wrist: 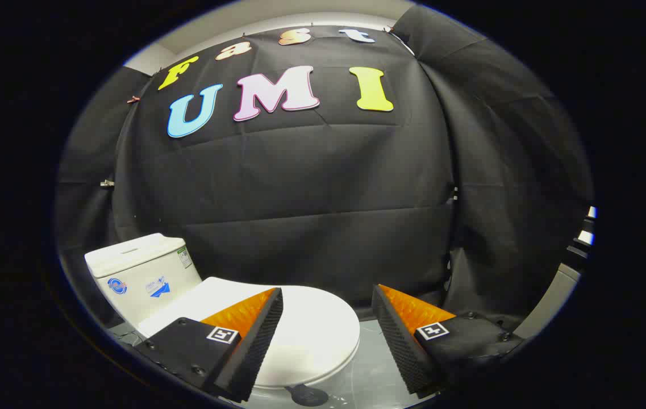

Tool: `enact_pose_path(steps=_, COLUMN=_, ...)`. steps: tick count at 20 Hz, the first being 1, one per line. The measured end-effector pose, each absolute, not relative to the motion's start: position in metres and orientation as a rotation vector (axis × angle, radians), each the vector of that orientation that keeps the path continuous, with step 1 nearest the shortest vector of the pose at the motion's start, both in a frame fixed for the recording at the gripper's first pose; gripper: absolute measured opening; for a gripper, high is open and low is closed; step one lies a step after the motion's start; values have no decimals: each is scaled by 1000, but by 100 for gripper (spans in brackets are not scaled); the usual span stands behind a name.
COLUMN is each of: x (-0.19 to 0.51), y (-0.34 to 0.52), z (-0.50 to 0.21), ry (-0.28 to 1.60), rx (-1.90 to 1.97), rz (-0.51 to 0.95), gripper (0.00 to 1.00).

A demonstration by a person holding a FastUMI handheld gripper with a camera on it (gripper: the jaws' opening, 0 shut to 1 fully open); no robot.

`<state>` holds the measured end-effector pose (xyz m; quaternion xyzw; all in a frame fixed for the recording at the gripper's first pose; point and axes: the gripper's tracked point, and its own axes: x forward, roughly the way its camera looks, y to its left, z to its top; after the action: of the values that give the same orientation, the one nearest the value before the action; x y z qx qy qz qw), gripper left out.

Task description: Open the toilet lid.

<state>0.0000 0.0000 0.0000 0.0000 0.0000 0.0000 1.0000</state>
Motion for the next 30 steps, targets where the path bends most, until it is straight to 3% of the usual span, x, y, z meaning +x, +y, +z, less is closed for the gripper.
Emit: enact_pose_path(steps=30, x=1, y=-1, z=-8, ry=25, rx=-7, rz=-6, gripper=98)
